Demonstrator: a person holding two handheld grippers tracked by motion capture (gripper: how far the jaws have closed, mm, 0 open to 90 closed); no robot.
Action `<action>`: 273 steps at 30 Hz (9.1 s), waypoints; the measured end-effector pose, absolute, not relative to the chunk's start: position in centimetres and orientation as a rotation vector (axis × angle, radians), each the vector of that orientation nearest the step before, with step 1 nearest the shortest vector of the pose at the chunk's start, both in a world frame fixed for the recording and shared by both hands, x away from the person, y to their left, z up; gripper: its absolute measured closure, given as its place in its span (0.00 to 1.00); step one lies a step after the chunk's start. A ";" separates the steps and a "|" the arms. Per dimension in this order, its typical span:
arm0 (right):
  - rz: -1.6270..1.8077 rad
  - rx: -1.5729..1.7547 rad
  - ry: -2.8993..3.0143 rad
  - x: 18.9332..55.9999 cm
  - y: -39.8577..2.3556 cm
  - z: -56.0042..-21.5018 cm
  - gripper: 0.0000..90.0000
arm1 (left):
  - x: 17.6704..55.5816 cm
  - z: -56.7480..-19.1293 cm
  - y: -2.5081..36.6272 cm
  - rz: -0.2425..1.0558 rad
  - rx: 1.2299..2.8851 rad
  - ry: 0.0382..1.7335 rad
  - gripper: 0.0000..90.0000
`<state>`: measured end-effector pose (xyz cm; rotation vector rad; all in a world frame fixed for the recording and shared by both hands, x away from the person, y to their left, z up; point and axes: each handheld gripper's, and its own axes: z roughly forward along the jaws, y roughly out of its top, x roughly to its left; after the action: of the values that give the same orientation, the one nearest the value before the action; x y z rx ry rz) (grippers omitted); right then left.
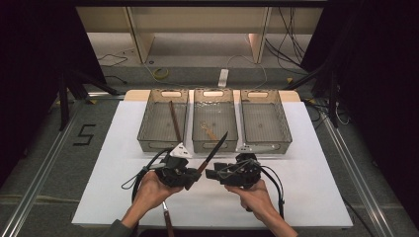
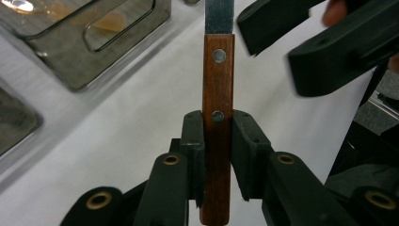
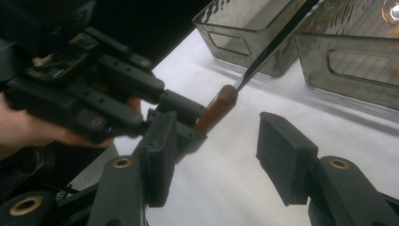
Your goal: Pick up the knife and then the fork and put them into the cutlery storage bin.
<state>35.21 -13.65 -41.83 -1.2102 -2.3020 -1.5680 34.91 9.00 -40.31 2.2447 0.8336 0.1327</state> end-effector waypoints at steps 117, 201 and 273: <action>-1.222 -1.659 -2.504 48.6 -23.3 -36.7 0.40 | 32.2 -42.9 14.1 0.314 2.255 1.230 0.10; -1.304 -1.347 -2.638 33.0 -22.7 -43.3 0.32 | 28.3 -45.2 11.5 -0.060 2.538 0.873 0.99; -1.317 -1.318 -2.625 32.8 -22.5 -43.1 0.32 | 28.1 -46.1 13.4 0.045 2.754 1.159 0.65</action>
<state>32.75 -22.52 -43.11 -1.3181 -2.6250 -1.3168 28.10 13.38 -46.11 2.7536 1.1593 0.0451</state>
